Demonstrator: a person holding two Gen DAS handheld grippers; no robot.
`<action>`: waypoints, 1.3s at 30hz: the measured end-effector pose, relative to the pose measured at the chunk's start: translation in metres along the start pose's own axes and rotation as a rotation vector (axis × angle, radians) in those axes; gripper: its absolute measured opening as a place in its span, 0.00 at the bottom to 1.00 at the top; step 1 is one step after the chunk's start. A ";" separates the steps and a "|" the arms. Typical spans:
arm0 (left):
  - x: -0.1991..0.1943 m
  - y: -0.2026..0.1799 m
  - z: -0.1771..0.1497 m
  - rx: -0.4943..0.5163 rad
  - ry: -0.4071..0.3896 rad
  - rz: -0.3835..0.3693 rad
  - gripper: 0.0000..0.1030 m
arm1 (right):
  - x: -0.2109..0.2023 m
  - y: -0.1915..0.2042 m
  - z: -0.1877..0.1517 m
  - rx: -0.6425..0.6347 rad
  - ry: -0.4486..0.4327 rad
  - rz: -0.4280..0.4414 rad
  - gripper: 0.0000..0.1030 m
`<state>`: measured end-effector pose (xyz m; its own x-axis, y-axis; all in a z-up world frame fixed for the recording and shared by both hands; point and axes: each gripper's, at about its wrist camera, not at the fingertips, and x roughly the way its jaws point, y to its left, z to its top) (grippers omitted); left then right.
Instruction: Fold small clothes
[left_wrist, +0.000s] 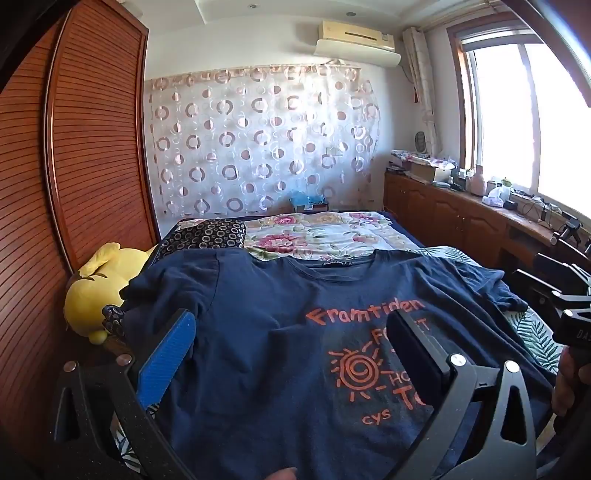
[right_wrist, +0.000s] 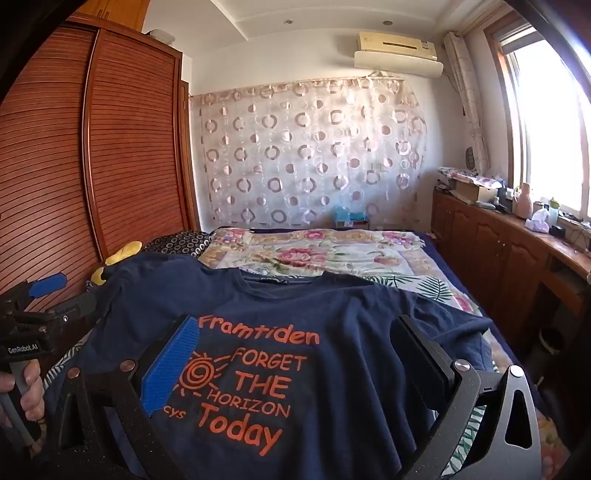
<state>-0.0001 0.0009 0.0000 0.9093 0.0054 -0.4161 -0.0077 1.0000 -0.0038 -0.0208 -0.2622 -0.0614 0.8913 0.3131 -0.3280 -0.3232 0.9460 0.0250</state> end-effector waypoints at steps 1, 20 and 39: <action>0.000 0.000 0.000 0.009 0.001 0.003 1.00 | 0.000 0.000 0.000 0.002 0.004 0.001 1.00; 0.000 -0.005 -0.003 0.022 0.010 0.007 1.00 | -0.001 0.003 0.000 0.007 0.011 0.002 1.00; 0.003 -0.005 -0.007 0.009 0.013 0.012 1.00 | 0.000 0.001 -0.001 0.011 0.013 0.002 1.00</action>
